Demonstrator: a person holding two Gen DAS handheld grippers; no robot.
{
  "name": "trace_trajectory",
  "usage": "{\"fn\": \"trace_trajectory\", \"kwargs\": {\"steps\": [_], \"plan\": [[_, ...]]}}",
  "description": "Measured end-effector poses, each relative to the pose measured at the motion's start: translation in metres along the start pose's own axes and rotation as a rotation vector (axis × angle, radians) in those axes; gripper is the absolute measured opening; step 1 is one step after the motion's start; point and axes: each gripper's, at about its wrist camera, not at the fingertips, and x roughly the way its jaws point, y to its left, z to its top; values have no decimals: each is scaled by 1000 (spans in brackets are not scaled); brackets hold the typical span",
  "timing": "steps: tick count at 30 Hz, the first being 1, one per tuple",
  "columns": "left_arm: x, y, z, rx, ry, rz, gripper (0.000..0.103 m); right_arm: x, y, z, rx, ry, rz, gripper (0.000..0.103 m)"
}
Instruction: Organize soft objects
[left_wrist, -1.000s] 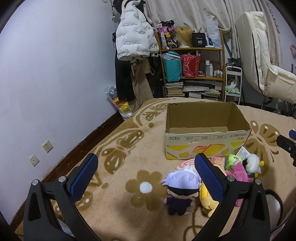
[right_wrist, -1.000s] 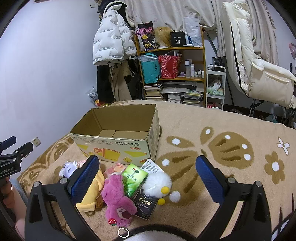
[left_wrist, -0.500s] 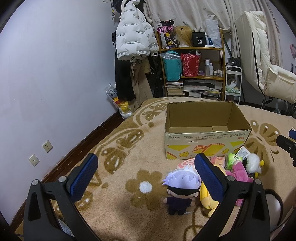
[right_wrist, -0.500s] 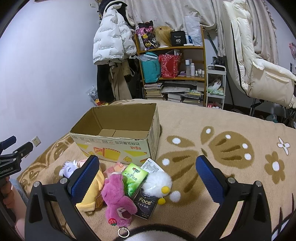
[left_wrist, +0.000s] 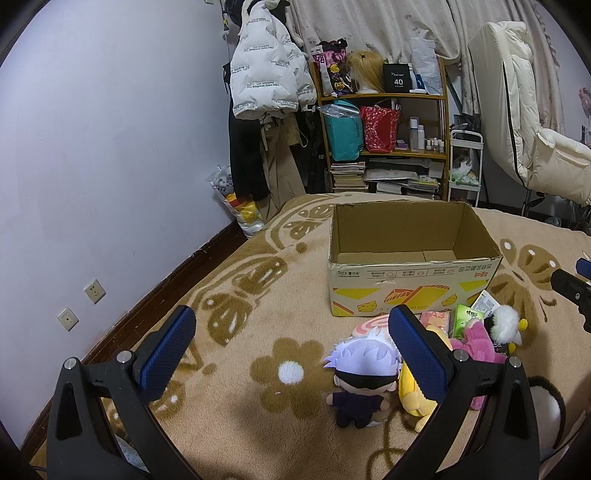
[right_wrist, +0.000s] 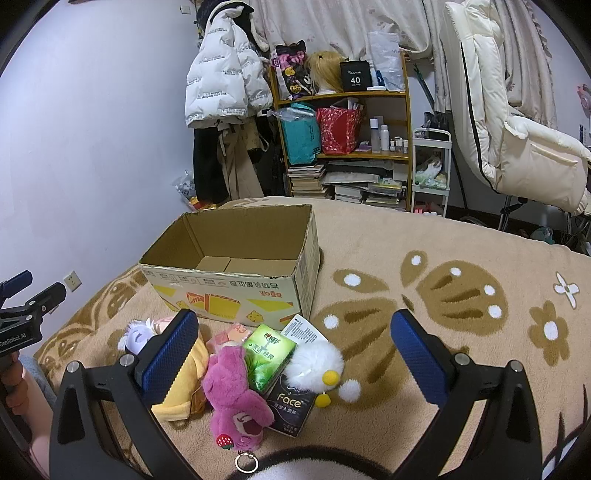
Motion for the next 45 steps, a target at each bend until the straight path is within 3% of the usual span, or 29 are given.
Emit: {"fn": "trace_trajectory", "kwargs": {"steps": [15, 27, 40, 45], "plan": [[1, -1, -1, 1, 6, -3, 103, 1, 0, -1, 0, 2, -1, 103], [19, -7, 0, 23, 102, -42, 103, 10, -4, -8, 28, 10, 42, 103], [65, -15, -3, 27, 290, -95, 103, 53, -6, -9, 53, 174, 30, 103], [80, -20, -6, 52, 317, -93, 103, 71, -11, -12, 74, 230, 15, 103]]}}
